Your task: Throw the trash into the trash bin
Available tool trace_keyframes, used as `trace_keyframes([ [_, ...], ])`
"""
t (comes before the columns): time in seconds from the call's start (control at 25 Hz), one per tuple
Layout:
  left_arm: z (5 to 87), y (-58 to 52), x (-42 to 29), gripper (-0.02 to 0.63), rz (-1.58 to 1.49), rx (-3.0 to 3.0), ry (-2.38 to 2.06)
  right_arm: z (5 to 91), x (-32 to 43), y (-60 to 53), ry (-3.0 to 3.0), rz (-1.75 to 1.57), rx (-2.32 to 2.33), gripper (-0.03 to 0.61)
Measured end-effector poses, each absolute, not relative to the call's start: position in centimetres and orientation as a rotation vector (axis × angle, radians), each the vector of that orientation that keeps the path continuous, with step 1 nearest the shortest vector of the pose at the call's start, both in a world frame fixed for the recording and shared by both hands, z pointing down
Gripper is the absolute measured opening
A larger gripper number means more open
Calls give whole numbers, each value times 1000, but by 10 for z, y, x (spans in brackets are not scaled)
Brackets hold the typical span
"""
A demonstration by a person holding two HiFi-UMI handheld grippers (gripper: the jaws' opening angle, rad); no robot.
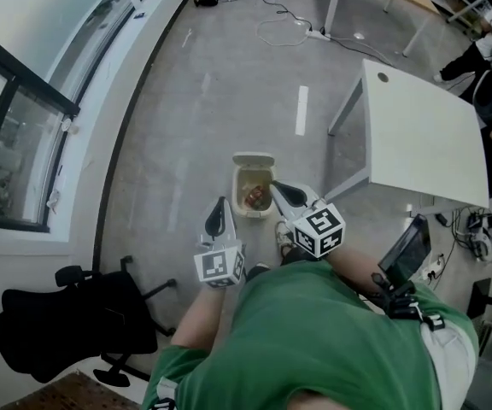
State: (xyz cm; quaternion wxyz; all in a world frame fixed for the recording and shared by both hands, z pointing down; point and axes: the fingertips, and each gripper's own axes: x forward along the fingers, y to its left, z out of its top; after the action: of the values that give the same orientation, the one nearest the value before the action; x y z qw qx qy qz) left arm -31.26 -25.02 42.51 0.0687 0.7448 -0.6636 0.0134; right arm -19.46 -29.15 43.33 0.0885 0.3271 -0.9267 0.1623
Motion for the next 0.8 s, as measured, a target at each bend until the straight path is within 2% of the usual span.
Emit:
trace_keyframes([
  [0.36, 422, -210, -286, 5, 27, 2318, -1909, 431, -163, -238, -2717, 493, 1086, 3],
  [0.8, 409, -205, -269, 6, 11, 2327, -1910, 420, -140, -231, -2721, 465, 1085, 3],
])
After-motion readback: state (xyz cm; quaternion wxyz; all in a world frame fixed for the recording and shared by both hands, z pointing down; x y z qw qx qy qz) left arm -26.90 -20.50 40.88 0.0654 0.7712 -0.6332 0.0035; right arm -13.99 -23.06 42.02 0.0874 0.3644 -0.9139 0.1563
